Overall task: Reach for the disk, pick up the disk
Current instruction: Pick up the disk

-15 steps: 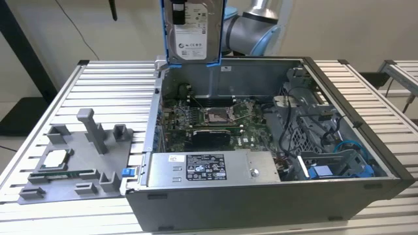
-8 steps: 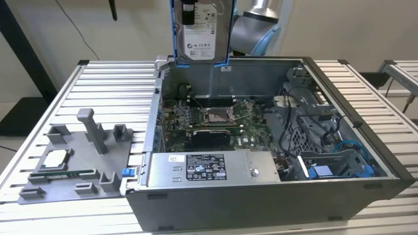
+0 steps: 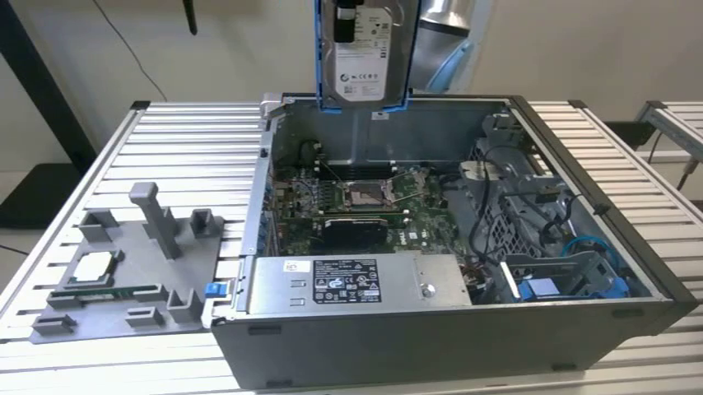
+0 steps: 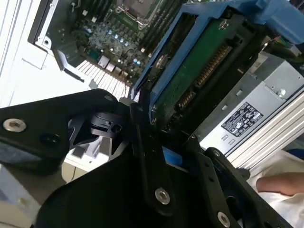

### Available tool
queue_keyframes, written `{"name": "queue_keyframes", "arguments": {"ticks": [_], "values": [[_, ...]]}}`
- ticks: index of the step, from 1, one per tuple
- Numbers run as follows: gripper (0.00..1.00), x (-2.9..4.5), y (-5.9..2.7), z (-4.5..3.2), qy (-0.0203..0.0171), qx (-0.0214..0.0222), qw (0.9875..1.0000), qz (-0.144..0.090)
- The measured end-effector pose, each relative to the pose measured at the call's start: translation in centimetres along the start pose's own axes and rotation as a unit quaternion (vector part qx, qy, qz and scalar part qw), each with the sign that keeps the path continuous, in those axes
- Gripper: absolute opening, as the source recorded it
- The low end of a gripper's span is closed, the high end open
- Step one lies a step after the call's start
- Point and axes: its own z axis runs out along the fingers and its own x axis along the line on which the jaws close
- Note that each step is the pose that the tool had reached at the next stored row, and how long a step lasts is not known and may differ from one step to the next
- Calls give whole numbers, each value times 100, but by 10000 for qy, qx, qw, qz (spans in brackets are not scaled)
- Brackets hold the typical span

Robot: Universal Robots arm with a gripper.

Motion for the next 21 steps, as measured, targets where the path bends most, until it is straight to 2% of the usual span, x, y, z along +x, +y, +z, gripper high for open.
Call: {"name": "queue_keyframes", "arguments": {"ticks": [21], "values": [[0, 61, -854, 0, 1, 0, 10000, 0]]}}
